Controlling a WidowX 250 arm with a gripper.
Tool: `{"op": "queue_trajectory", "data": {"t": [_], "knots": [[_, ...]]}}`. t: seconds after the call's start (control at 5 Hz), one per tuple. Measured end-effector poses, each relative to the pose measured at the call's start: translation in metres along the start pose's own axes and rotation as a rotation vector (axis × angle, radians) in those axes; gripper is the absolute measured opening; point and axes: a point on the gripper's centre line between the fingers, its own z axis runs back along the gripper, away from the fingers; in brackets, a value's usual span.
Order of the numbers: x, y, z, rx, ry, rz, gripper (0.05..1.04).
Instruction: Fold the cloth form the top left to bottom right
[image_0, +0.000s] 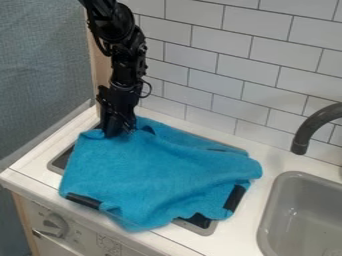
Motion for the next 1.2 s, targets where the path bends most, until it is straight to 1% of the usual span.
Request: {"op": "queue_trajectory", "data": {"t": [0.2,0.4,0.6,0.8,1.0,1.2], "knots": [[0.001,0.0,0.0,-0.002,-0.003,0.002,0.085],[0.0,-0.001,0.0,-0.011,-0.001,0.005,0.057],[-0.006,0.006,-0.001,-0.023,0.003,0.031,0.052],[-0.013,0.009,0.004,-0.063,0.012,0.065,0.052],[-0.012,0.017,0.038,-0.092,-0.035,0.098,0.052],[-0.019,0.024,0.061,-0.108,-0.058,0.122,0.052]]}}
